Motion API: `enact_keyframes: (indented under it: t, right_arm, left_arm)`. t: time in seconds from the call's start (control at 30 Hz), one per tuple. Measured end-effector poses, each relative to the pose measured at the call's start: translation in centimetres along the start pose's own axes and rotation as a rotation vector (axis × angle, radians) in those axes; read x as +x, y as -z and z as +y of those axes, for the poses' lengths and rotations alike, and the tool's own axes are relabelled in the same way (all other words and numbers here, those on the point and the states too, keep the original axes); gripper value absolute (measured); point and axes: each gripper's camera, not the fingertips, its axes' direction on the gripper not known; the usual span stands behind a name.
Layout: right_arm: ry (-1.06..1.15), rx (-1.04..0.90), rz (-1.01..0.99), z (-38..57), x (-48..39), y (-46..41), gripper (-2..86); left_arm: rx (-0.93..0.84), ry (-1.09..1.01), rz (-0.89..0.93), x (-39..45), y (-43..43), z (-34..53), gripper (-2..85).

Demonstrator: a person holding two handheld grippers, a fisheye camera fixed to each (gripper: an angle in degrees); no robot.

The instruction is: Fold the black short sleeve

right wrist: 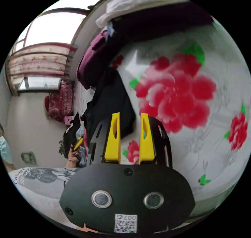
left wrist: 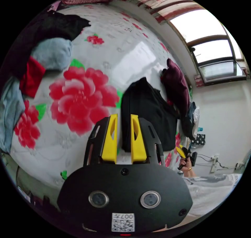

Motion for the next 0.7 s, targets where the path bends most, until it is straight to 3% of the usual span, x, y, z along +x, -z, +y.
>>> enact_keyframes:
  t: [0.2,0.5,0.7]
  right_arm:
    - [-0.040,-0.047,-0.074,5.6,2.1,-2.4,8.0]
    - [-0.076,-0.077,-0.129,5.3,1.7,-6.0,2.0]
    - [0.024,-0.116,-0.076,9.7,1.7,-3.8,1.3]
  left_arm:
    - [-0.140,0.005,0.125,0.5,-4.4,5.2,9.3]
    - [-0.217,-0.071,0.074,1.5,-7.5,5.7,0.7]
    - [-0.272,-0.159,0.054,1.1,-5.6,10.0,2.1]
